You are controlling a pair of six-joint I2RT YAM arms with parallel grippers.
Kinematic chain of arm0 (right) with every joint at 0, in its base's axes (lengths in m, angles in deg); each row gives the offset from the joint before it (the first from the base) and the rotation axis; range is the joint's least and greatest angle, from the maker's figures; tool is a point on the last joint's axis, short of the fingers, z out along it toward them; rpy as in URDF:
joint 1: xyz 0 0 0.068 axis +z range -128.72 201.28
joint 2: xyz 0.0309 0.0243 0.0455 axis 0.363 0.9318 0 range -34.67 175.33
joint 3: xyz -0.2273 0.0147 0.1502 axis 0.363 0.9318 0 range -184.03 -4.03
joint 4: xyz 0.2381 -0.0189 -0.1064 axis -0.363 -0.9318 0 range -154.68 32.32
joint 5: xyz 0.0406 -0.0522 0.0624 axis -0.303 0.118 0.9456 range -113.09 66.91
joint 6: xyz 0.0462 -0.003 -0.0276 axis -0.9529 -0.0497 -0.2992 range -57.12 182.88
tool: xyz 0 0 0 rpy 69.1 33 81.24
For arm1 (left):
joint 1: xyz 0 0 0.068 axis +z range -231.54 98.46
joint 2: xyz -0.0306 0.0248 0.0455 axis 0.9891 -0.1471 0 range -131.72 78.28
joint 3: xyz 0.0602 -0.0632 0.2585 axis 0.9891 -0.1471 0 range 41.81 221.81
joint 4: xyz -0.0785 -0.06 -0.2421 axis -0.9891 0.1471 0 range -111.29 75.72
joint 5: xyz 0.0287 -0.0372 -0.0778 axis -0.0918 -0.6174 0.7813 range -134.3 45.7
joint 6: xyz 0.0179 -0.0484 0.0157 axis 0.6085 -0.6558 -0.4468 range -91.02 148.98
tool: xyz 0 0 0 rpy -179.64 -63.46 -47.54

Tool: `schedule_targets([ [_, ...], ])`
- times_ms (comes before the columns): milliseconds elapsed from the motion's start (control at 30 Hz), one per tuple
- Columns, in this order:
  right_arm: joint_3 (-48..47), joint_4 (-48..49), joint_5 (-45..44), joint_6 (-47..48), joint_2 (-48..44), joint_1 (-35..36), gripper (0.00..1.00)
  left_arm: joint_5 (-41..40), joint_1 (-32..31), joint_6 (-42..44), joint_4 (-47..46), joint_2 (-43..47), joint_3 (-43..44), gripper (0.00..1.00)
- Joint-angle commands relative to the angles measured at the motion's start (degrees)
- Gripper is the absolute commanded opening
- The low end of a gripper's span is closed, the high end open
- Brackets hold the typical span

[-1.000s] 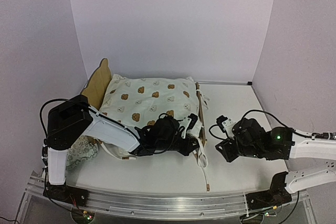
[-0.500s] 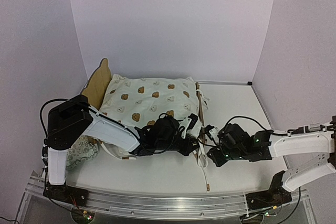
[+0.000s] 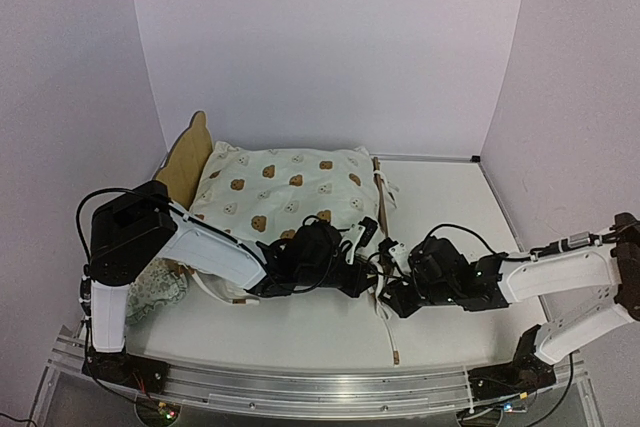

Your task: Set up the pet bed

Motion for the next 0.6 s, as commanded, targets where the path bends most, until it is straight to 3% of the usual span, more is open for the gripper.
schedule_targets([
  [0, 0.7, 5.7, 0.5, -2.2, 0.8, -0.3, 0.26, 1.1, 0.4, -0.1, -2.7, 1.1, -0.2, 0.0],
  [367, 2.4, 9.6, -2.4, -5.0, 1.7, -0.3, 0.25, 1.6, 0.4, -0.7, -3.5, 1.8, -1.1, 0.0],
  [567, 1.9, 10.5, -1.8, -5.6, 3.3, -0.3, 0.14, 1.6, 0.4, -0.7, -3.6, 2.1, -1.4, 0.0],
])
